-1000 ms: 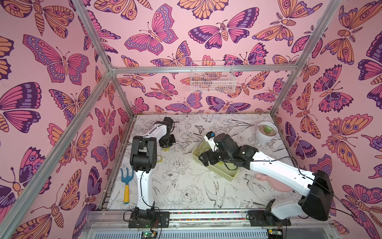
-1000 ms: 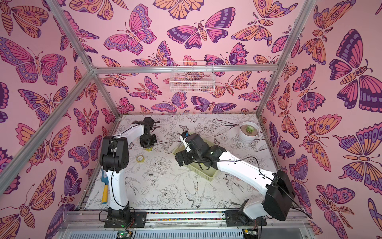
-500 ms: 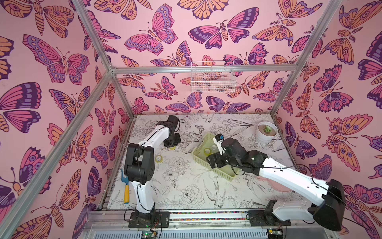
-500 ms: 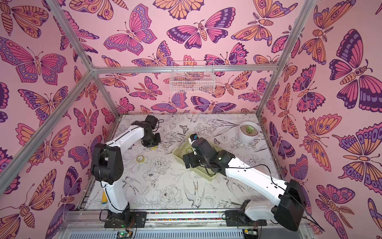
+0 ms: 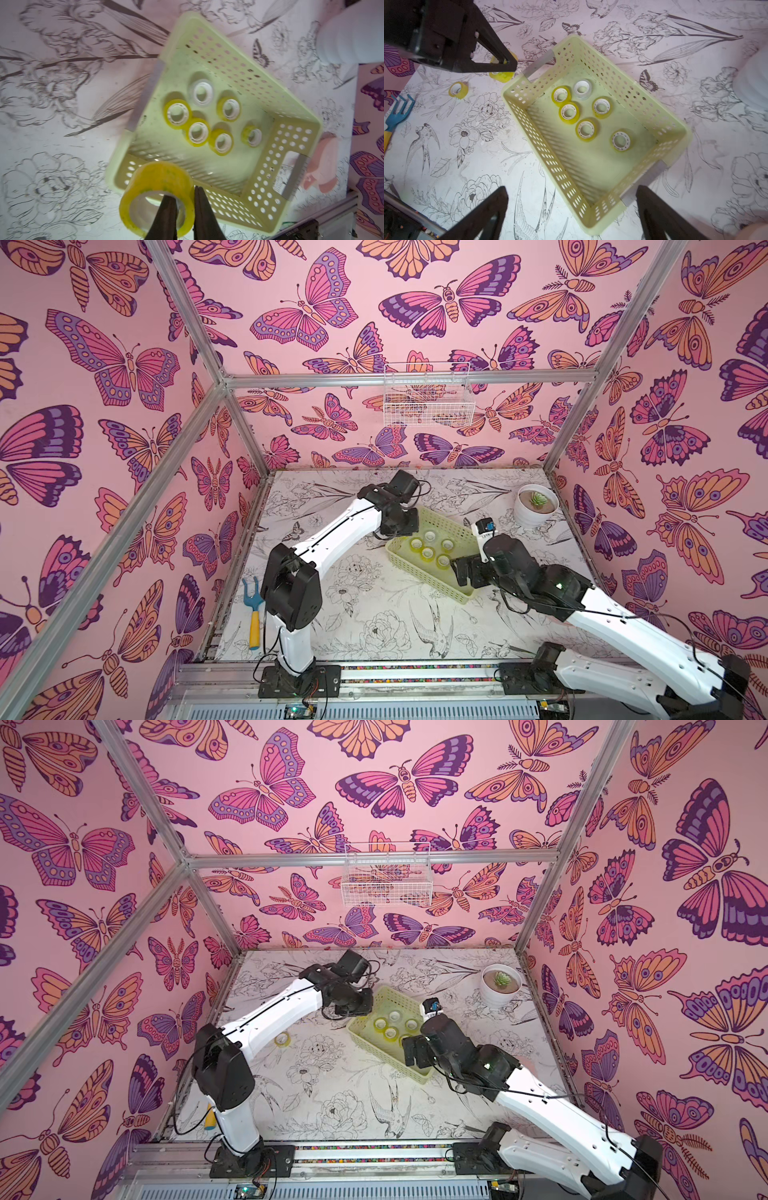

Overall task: Put the transparent tape into the storage box
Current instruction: Place the tape in the storage box.

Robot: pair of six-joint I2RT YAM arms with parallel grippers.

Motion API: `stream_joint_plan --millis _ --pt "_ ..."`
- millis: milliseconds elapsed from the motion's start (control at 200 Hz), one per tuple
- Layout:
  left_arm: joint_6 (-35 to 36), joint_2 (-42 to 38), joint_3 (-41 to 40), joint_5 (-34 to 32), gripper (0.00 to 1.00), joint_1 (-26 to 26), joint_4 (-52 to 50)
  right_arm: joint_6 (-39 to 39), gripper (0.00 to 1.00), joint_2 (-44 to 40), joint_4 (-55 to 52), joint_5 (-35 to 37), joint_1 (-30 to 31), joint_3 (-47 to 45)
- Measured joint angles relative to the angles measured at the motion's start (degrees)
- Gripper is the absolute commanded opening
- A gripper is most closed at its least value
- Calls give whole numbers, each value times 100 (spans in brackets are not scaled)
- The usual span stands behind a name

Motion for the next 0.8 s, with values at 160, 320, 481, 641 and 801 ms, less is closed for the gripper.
stream_joint_plan --millis 160,320,481,641,801 --pt "-144 601 455 208 10 -597 -2 168 99 -562 -415 236 0 -120" --pt "-238 1272 785 398 10 -1045 -7 345 99 -992 -811 365 0 -173" --pt "-278 1779 1108 627 10 -1381 -46 573 99 -1510 -1259 431 0 -262" --pt "-302 2052 1244 778 10 -1589 -44 765 99 -1980 -1624 448 0 -374" --pt "-323 2302 1285 855 11 -1626 -46 855 99 -1991 -1716 365 0 -411"
